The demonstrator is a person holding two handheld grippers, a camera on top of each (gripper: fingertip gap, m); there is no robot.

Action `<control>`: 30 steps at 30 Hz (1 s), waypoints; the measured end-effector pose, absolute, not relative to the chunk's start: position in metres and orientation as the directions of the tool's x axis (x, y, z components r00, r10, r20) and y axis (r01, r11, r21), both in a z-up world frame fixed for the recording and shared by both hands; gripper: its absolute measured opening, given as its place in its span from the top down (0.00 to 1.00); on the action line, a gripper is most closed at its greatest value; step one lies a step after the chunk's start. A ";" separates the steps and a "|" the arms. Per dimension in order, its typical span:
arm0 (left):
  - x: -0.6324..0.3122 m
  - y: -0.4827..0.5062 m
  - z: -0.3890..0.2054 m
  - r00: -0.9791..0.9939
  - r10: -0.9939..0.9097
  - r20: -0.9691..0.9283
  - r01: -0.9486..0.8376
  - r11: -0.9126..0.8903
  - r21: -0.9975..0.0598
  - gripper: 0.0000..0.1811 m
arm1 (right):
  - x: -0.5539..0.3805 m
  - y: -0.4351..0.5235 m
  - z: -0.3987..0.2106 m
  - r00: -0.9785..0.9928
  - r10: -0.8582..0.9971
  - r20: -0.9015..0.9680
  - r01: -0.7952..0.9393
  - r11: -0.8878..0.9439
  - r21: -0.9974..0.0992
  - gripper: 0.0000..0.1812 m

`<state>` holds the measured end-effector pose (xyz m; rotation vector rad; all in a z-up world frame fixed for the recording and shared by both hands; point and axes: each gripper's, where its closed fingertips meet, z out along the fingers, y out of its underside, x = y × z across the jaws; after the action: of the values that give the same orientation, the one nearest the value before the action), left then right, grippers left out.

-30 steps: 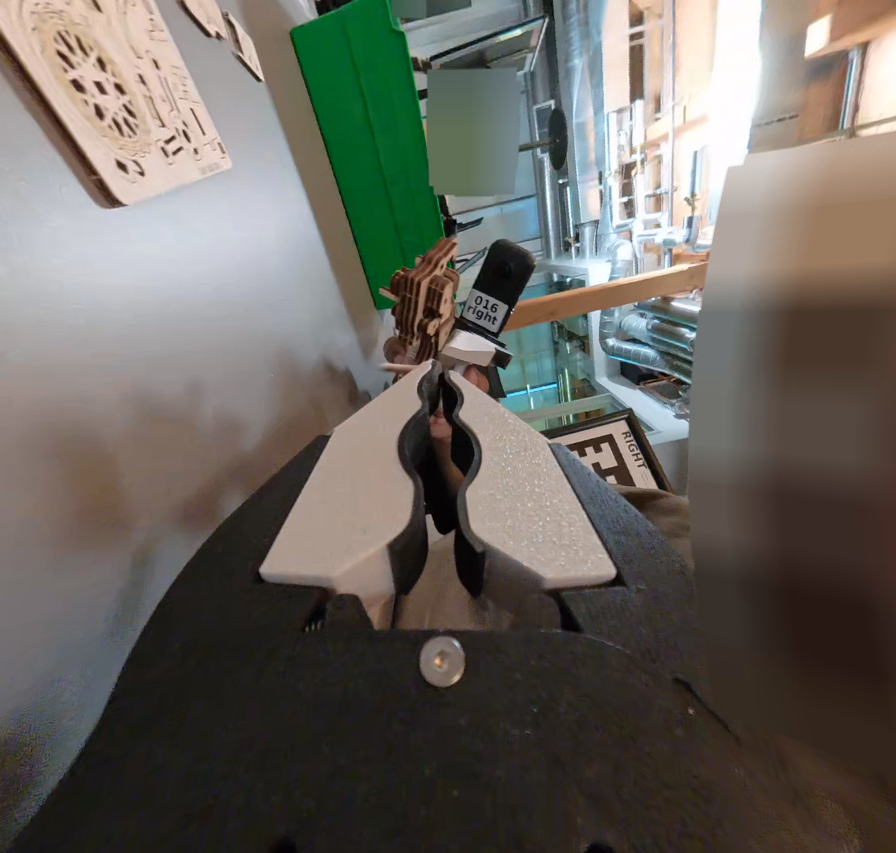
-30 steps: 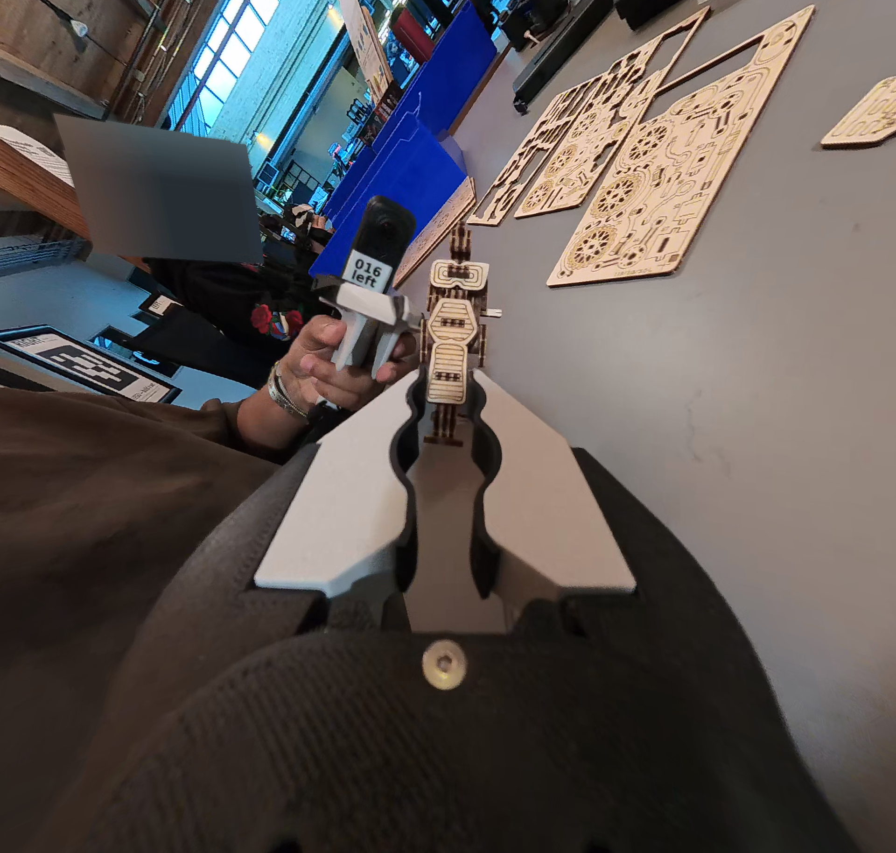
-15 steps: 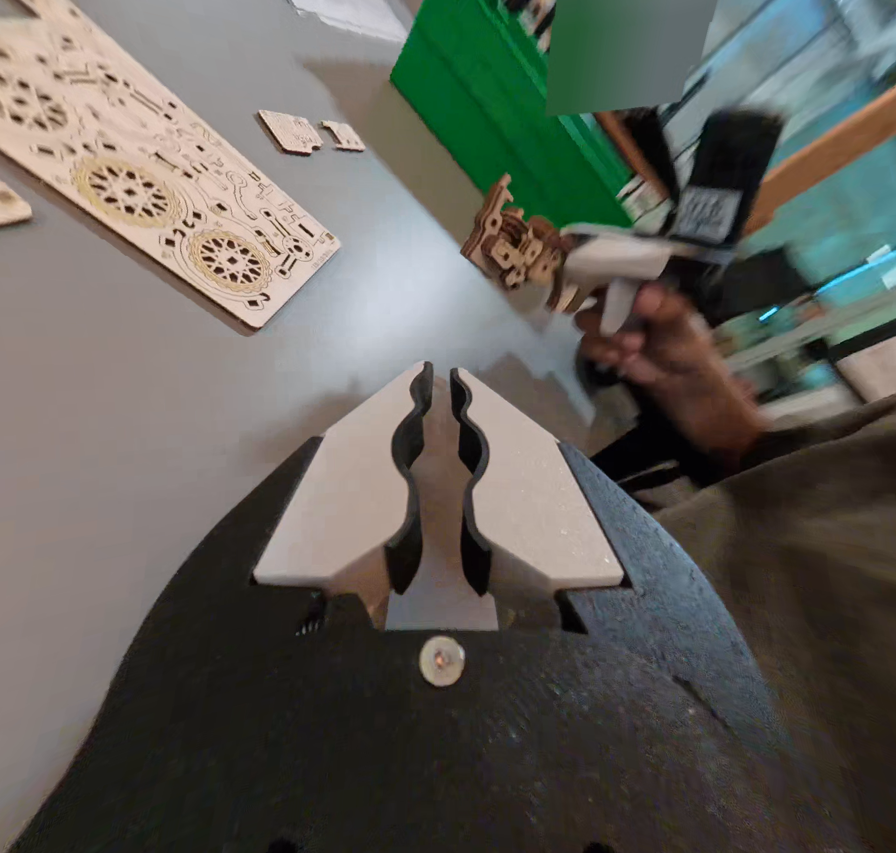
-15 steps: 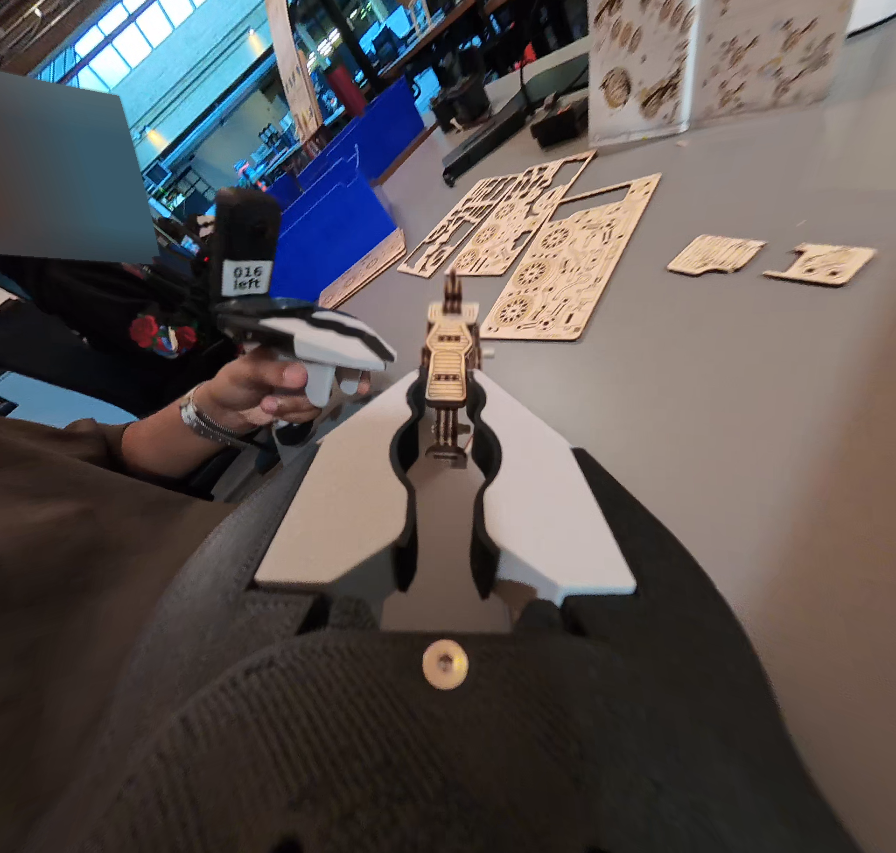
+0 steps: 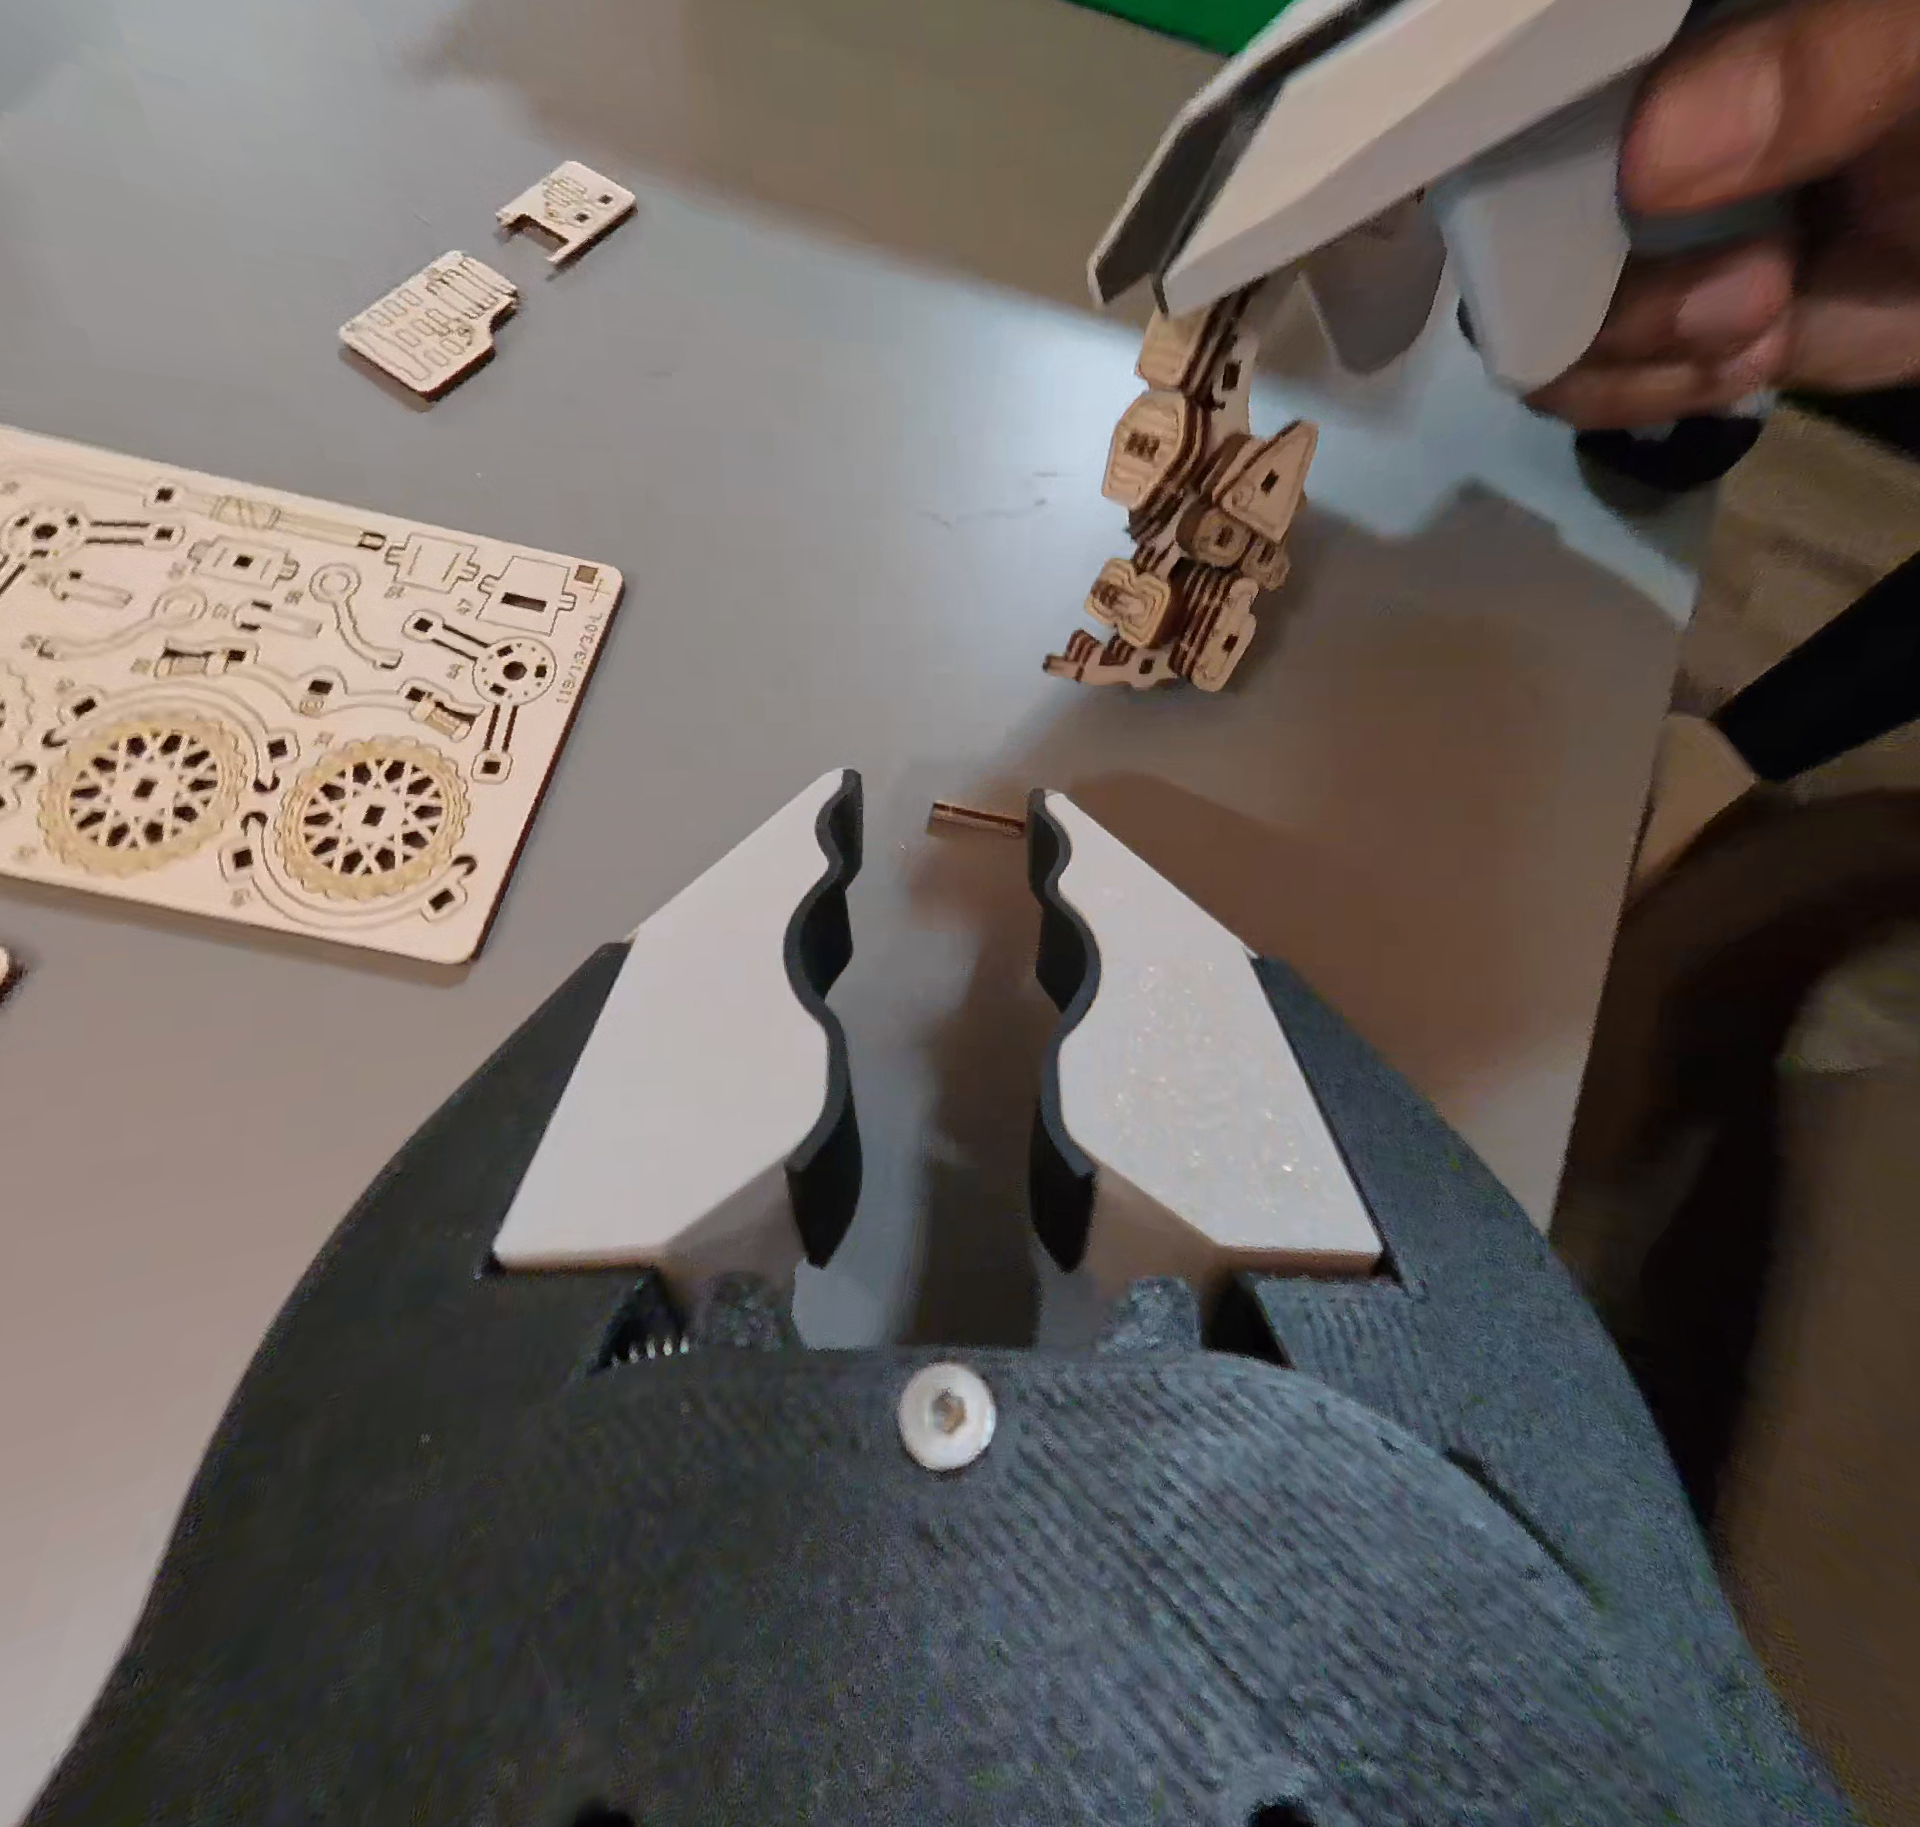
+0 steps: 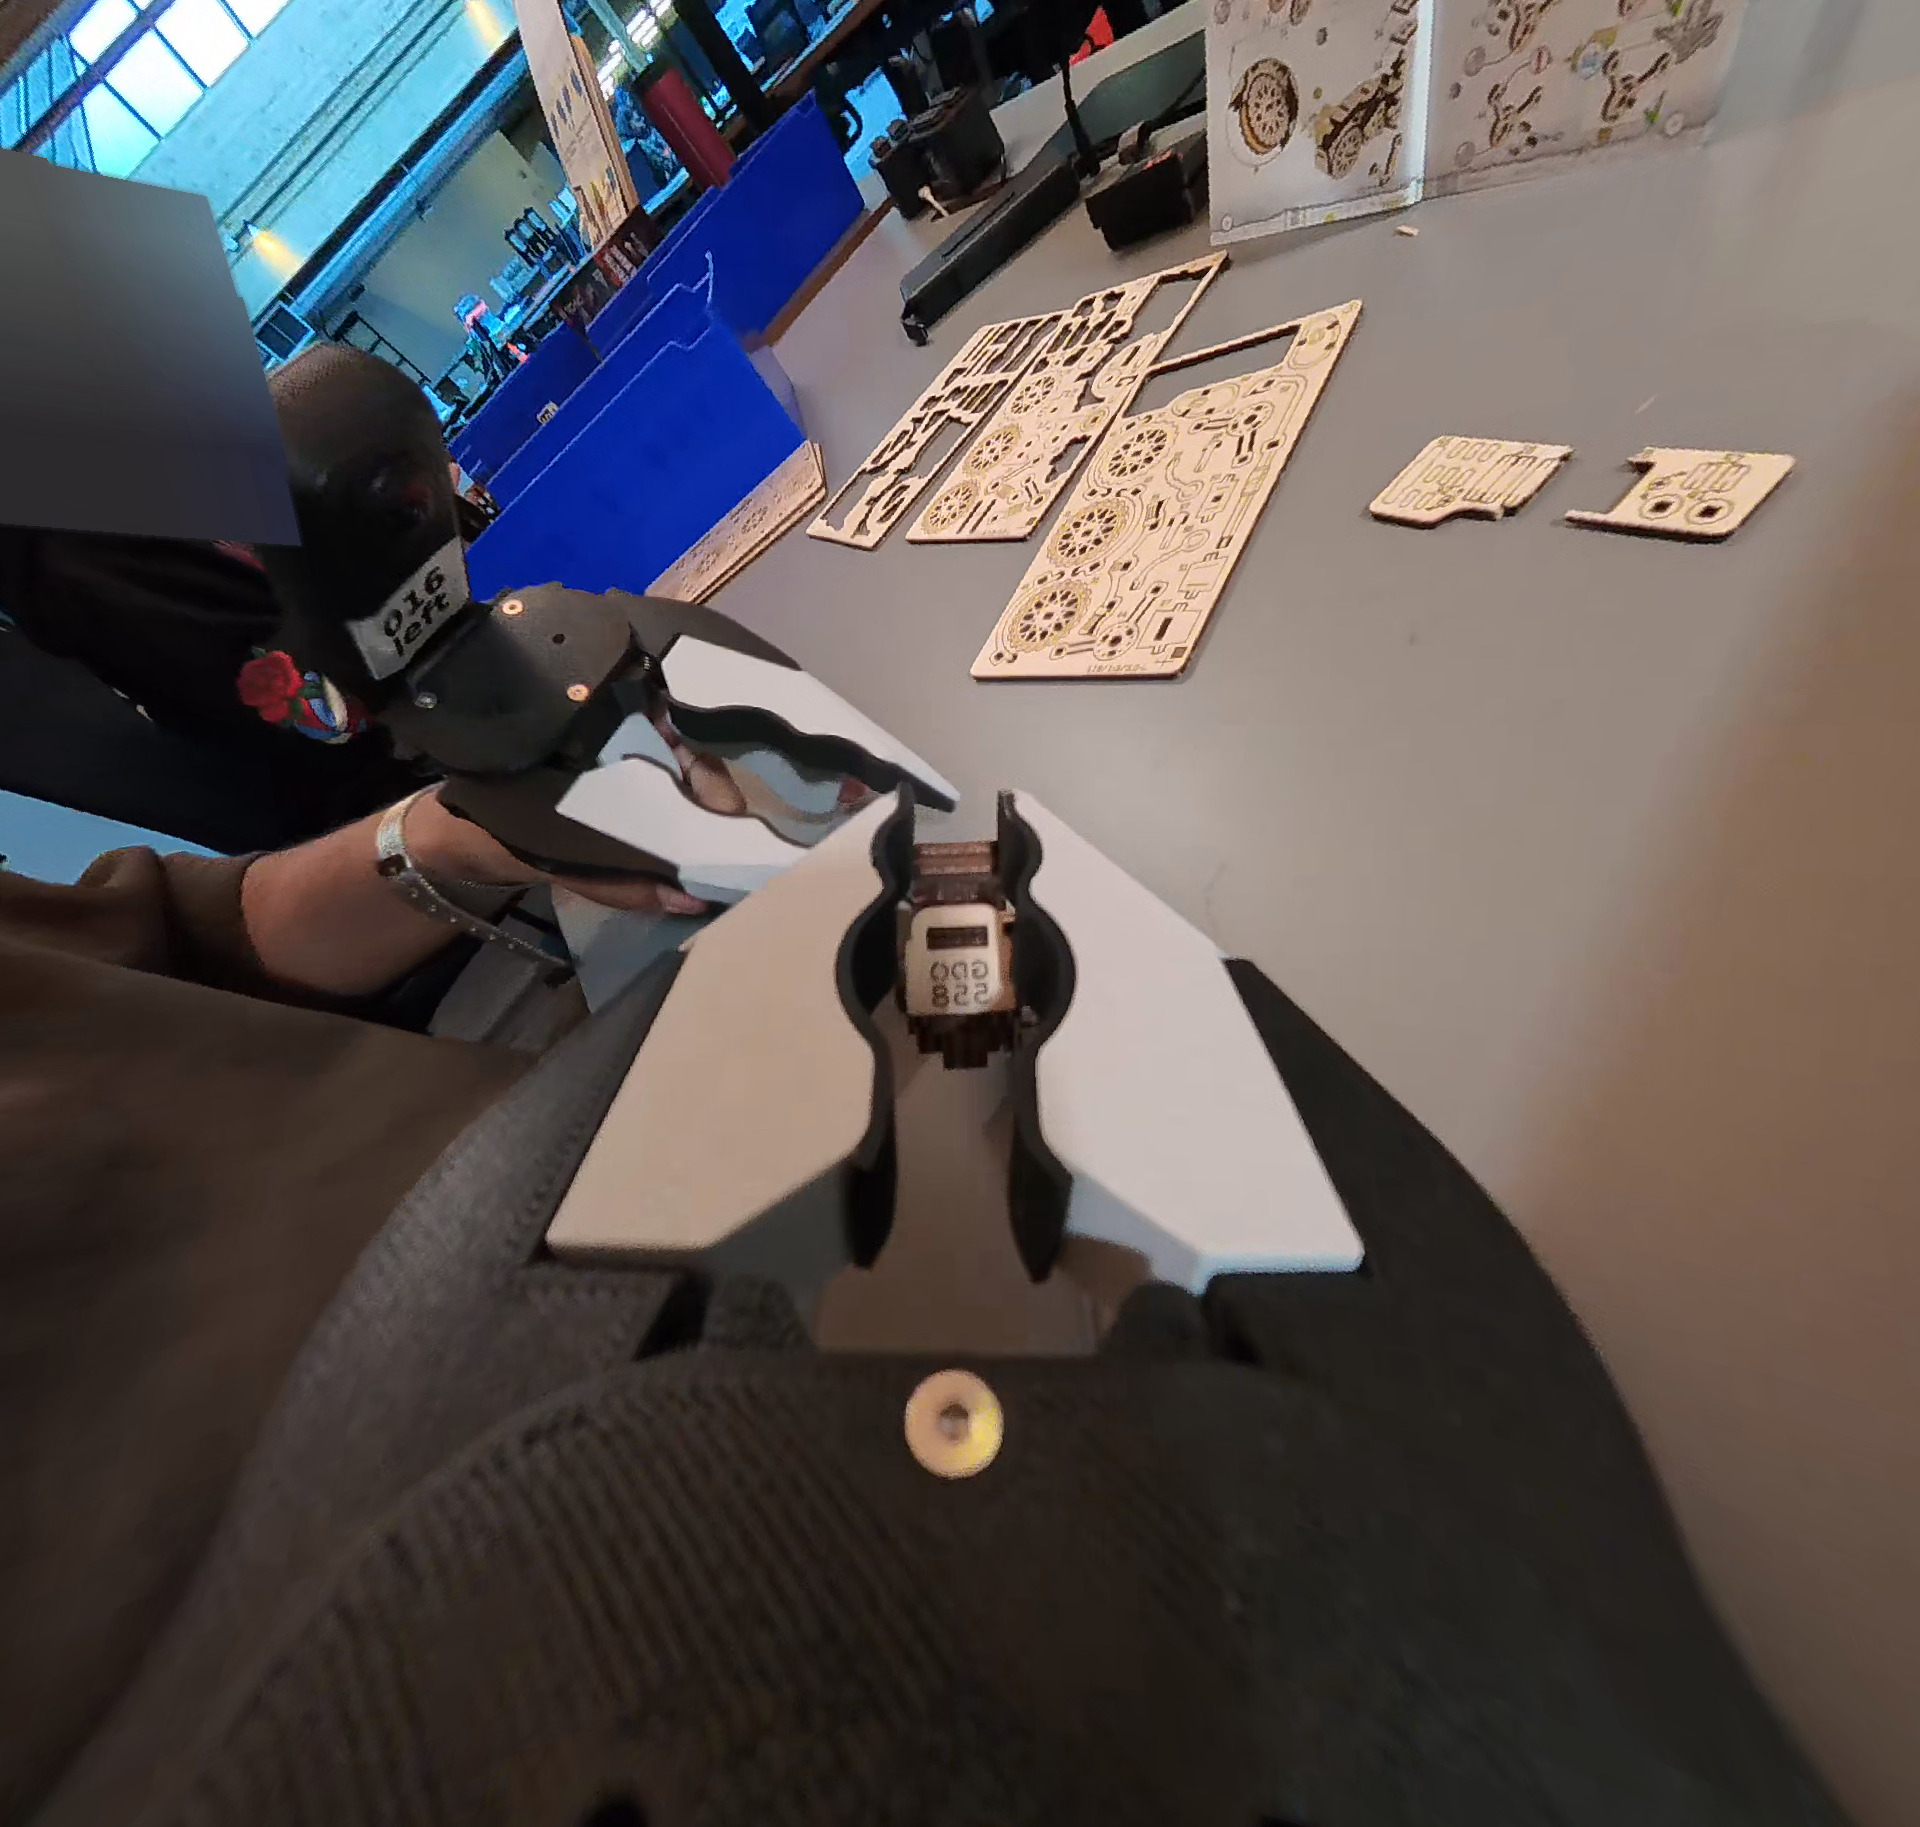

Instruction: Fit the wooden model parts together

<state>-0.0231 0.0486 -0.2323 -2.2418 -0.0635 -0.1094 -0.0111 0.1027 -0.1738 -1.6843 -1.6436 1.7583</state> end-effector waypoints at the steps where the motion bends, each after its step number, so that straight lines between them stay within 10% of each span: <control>1: -0.024 0.050 -0.236 0.998 -0.014 0.068 0.043 -0.643 -0.765 0.83 | -0.011 0.104 -0.173 -0.327 0.755 -0.569 0.511 -0.365 -0.778 0.93; 14: -0.012 0.043 -0.247 0.987 -0.158 -0.016 -0.121 -0.686 -0.718 1.00 | -0.012 0.105 -0.173 -0.326 0.756 -0.567 0.509 -0.365 -0.780 0.93; 30: 0.005 0.056 -0.217 0.953 -0.150 0.263 0.135 -0.567 -0.813 0.77 | -0.008 0.093 -0.166 -0.372 0.680 -0.631 0.521 -0.410 -0.749 0.93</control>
<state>0.0054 0.0564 -0.2171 -2.1407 0.0110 -0.3758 -0.0084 0.0932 -0.1662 -1.6814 -1.6290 1.8991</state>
